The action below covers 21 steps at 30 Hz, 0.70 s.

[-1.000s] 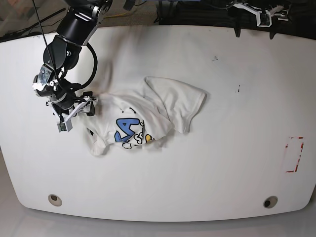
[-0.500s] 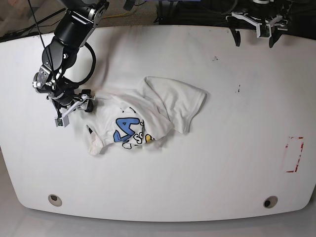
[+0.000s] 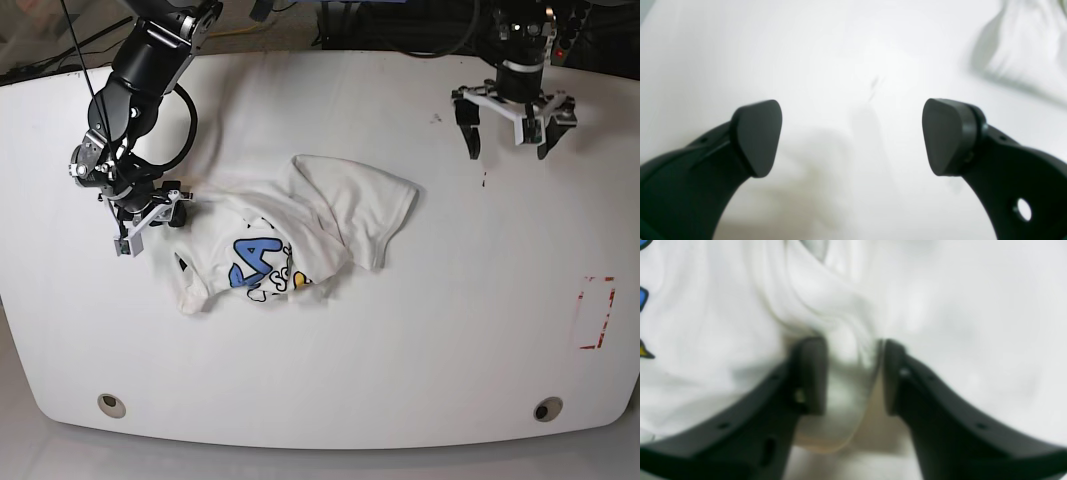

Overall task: Fold the T-shirt properly
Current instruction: 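Lower the left gripper onto the T-shirt and pinch the fabric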

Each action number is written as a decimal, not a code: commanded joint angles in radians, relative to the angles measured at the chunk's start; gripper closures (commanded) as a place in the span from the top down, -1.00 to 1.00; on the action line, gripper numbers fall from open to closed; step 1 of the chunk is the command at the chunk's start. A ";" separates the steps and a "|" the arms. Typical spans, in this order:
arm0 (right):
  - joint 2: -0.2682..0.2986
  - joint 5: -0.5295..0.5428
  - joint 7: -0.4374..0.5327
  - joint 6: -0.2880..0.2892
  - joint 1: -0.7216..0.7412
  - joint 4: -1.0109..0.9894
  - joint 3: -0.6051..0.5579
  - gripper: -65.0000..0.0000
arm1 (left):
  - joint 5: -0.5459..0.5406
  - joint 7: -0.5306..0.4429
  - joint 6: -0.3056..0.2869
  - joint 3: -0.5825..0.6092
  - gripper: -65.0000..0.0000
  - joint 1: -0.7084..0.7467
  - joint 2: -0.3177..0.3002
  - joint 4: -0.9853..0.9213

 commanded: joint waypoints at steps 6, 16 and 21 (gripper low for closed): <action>0.015 0.015 0.014 0.010 0.015 0.028 0.000 -1.00 | 0.003 0.107 0.008 0.079 1.00 -0.123 -0.007 0.018; 0.000 0.015 0.014 0.010 -0.052 0.191 -0.006 -1.00 | -0.001 0.155 0.008 0.256 1.00 -0.296 -0.028 -0.109; -0.005 0.015 0.014 0.011 -0.071 0.217 -0.006 -1.00 | -0.002 0.152 0.008 0.332 1.00 -0.363 -0.027 -0.234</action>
